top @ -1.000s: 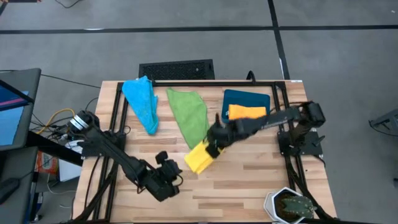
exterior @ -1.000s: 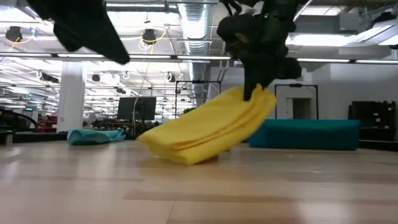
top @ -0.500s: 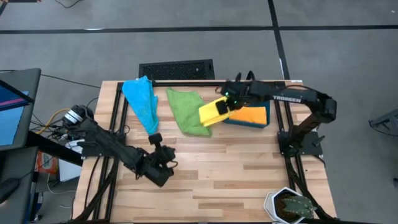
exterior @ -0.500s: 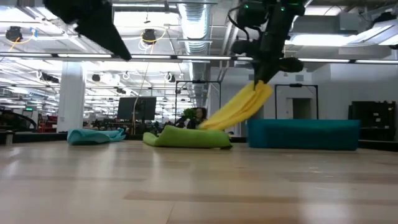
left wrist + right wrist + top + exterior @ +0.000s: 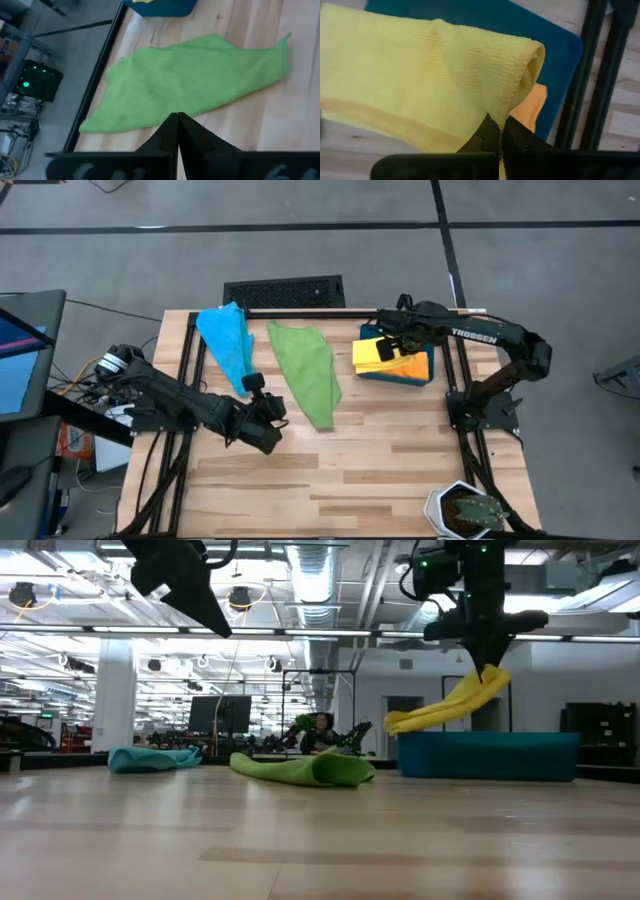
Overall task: Fold microfiber towels
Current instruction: Put the yellow microfiber cloth into the blue bin
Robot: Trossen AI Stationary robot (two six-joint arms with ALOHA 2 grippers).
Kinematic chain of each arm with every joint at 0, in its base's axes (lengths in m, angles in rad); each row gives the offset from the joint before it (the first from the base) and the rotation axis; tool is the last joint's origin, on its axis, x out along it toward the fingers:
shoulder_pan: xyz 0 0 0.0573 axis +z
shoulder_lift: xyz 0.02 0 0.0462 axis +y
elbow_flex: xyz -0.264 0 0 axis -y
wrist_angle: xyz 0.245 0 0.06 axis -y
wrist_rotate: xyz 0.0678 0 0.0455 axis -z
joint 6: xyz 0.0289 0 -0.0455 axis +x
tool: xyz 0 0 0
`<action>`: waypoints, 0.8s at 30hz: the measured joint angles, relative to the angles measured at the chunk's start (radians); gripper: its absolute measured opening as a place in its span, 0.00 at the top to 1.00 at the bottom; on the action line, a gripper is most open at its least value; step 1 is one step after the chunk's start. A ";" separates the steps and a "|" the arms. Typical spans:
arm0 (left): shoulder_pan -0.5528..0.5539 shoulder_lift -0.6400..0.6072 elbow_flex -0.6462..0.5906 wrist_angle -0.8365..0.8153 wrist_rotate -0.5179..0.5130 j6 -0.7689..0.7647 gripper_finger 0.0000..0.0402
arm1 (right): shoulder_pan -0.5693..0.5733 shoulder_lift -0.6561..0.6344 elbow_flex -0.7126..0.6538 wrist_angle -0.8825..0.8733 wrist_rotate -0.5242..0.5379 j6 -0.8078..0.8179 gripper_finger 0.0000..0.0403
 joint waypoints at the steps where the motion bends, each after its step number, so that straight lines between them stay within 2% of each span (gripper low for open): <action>1: 0.003 0.000 0.000 0.003 0.000 0.011 1.00 | -0.003 0.003 0.000 -0.001 0.000 -0.002 0.95; 9: 0.018 0.000 0.000 0.016 0.017 0.041 1.00 | -0.012 0.034 -0.002 -0.094 0.024 0.020 0.95; 16: 0.018 0.001 0.000 0.020 0.018 0.052 1.00 | -0.024 0.077 0.000 -0.094 0.020 0.039 0.95; 24: 0.018 0.001 0.000 0.023 0.019 0.056 1.00 | -0.012 0.191 -0.001 -0.133 0.022 0.034 0.82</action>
